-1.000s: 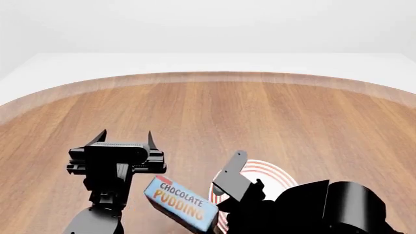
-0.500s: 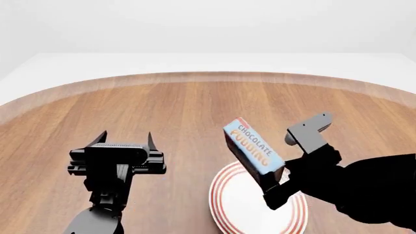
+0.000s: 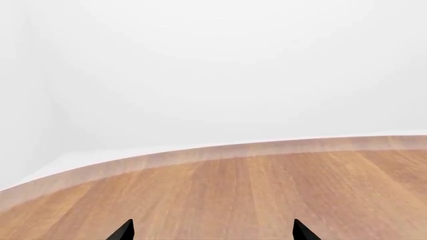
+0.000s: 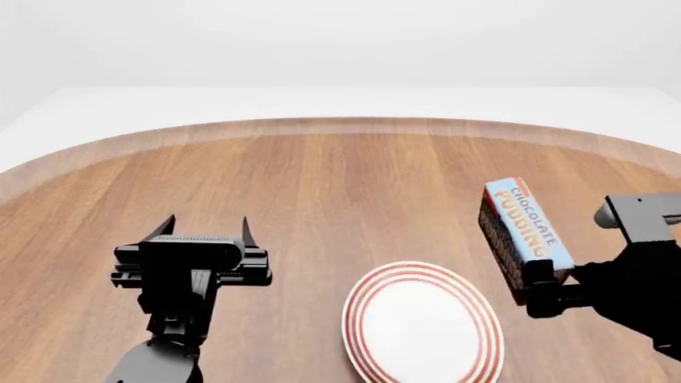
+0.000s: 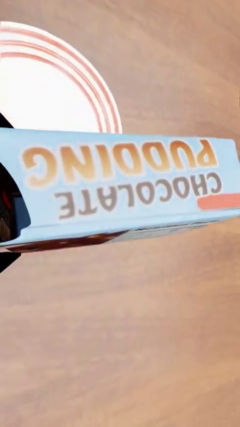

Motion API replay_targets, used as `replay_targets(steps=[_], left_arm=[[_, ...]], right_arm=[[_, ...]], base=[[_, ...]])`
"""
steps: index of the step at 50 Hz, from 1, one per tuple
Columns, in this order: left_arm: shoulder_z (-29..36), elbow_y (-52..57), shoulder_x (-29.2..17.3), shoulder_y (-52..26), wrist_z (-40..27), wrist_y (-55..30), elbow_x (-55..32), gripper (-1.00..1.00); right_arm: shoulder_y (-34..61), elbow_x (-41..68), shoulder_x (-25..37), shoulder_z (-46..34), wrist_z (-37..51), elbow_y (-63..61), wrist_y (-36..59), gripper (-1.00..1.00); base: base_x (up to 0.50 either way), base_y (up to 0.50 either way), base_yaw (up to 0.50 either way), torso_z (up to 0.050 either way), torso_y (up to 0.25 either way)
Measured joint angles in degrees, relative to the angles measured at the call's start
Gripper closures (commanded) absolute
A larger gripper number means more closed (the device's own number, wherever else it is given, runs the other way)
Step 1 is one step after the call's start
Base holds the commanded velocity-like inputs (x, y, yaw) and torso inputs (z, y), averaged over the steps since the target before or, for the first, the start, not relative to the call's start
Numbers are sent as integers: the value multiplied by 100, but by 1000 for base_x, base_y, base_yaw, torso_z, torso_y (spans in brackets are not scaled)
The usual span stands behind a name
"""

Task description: Put the chocolate pudding to the right of the plate.

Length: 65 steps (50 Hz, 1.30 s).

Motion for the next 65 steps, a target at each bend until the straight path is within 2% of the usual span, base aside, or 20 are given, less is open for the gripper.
replay_targets(steps=[13, 31, 65], left_arm=[[14, -36, -14, 21, -30, 52, -22, -100], [39, -53, -34, 53, -75, 98, -52, -100], [73, -29, -95, 107, -147, 137, -122, -100]], right_arm=[[-827, -138, 267, 485, -234, 413, -504, 100], [-1165, -758, 256, 387, -834, 1316, -1037, 100], [-960, -1840, -104, -318, -1713, 2941, -1696, 100]], base=[[0, 0, 0, 0, 0], [0, 0, 0, 0, 0], [0, 0, 0, 0, 0]])
